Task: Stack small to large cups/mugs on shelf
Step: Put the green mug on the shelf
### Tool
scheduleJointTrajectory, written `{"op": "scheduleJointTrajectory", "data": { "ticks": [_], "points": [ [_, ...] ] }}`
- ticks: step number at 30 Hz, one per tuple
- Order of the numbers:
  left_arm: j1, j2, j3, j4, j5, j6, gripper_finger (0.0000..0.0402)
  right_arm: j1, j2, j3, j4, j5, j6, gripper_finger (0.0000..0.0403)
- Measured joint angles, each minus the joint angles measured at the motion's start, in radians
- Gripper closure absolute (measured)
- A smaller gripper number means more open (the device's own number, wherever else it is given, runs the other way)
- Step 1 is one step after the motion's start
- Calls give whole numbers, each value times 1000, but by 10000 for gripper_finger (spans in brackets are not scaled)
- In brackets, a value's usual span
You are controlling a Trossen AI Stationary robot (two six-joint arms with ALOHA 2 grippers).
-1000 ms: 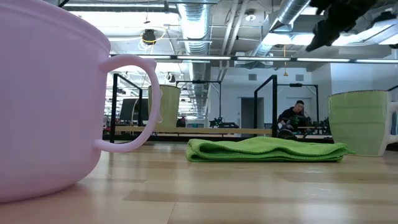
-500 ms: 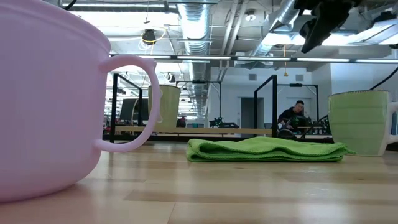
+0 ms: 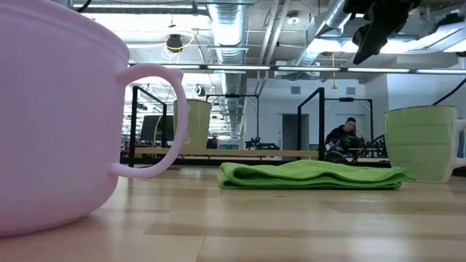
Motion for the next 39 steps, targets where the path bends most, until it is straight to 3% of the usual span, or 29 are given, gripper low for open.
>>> {"op": "scheduleJointTrajectory", "data": {
  "ticks": [4,10,28,39],
  "points": [
    [0,0,0,-2,-9,-5,222,-1,0,0,-2,0,-26,142],
    [0,0,0,-5,-16,-5,222,18,3,0,-103,36,-313,132],
    [0,0,3,-35,-19,-16,222,231,166,-1,-187,79,-243,132],
    [0,0,3,-38,-18,-31,222,202,241,-81,-150,107,-252,132]
  ]
}}
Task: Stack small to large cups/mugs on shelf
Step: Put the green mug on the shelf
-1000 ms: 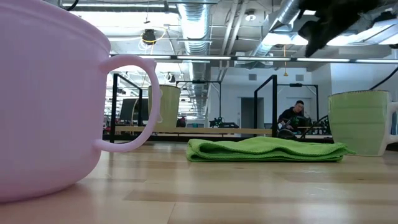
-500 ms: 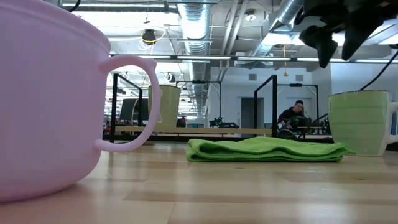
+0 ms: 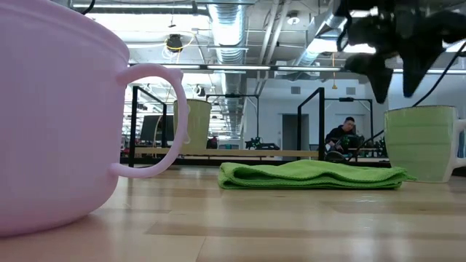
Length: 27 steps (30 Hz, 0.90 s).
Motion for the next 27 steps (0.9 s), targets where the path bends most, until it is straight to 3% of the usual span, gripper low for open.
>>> {"op": "scheduleJointTrajectory", "data": {
  "ticks": [16,27],
  "points": [
    [0,0,0,-6,0,-30,222,-40,1,-147,117,-1,-11,132],
    [0,0,0,-5,0,-46,222,-33,1,-150,139,-4,-10,132]
  ]
}}
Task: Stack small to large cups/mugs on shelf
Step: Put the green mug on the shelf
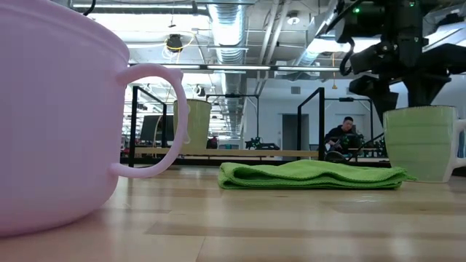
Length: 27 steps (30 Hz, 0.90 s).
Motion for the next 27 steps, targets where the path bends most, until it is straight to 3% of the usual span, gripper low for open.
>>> {"op": "scheduleJointTrajectory", "data": {
  "ticks": [22,27],
  "points": [
    [0,0,-1,0,0,-7,222,0,0,0,21,37,-34,135],
    [0,0,-1,0,0,-7,222,0,0,0,20,38,-35,165]
  ]
}}
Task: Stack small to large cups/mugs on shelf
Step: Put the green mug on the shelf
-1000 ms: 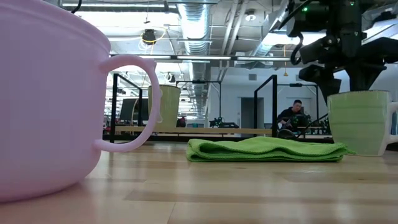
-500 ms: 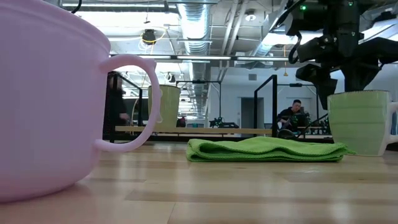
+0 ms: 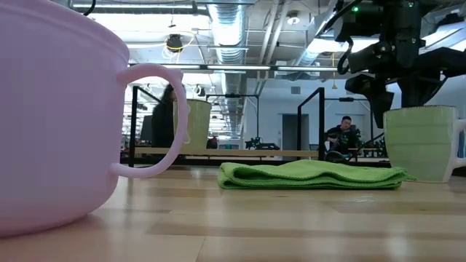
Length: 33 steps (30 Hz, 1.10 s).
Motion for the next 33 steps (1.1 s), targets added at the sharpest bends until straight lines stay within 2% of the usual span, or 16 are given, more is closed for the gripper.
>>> {"op": "scheduleJointTrajectory", "data": {
  "ticks": [10,20,33],
  "points": [
    [0,0,0,0,0,0,222,0,0,0,-1,0,-1,289],
    [0,0,0,0,0,0,222,0,-1,2,-2,-5,25,382],
    [0,0,0,-3,0,-37,222,2,1,32,-51,-3,191,384]
  ]
}}
